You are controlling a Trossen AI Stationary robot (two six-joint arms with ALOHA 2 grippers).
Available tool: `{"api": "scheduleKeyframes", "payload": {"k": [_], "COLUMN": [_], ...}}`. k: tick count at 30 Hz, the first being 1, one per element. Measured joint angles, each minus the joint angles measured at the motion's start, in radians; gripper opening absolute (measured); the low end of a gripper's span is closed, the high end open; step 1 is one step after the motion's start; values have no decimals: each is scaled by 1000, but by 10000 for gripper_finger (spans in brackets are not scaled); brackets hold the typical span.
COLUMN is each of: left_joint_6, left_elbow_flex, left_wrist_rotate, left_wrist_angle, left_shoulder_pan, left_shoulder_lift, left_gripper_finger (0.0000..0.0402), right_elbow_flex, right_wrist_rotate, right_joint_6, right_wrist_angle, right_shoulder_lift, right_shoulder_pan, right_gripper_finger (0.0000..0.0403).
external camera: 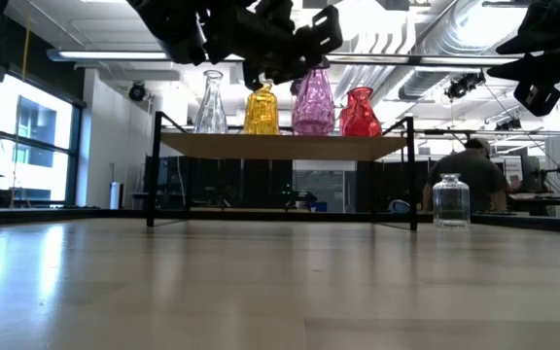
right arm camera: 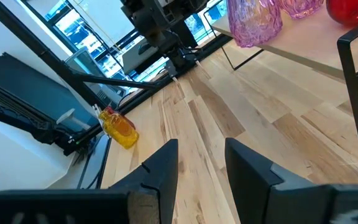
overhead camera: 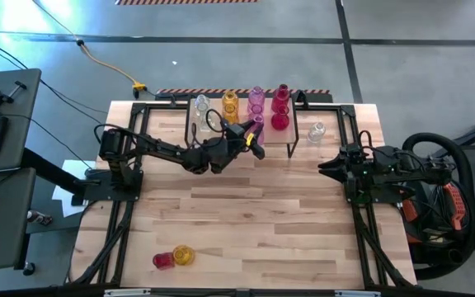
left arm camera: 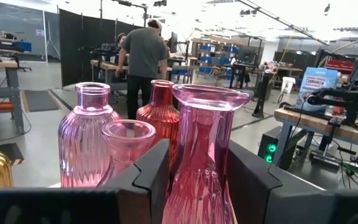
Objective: Sort vases onto shelf
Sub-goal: Put the violet vase aligned with the other violet vases on the shelf
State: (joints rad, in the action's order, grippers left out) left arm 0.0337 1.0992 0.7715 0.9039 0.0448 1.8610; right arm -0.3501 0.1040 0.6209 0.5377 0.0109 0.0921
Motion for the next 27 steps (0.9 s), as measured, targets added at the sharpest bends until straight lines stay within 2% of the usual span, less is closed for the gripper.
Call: {"api": "scheduleKeyframes", "payload": {"k": [22,27], "left_joint_6": [74,78], "left_elbow_flex": [0,0], "left_wrist_rotate": [-30,-29], "left_wrist_angle": [-41,-46], "left_shoulder_pan": [14,14], "left_shoulder_lift": [0,0], "left_gripper_finger": [129,143], "right_elbow_flex": [0,0], "right_wrist_rotate": [0,0], "right_joint_6": [0,0], "right_wrist_angle": [0,0], "right_shoulder_lift": [0,0], "right_shoulder_pan": [0,0], "right_gripper_finger": [114,114]}}
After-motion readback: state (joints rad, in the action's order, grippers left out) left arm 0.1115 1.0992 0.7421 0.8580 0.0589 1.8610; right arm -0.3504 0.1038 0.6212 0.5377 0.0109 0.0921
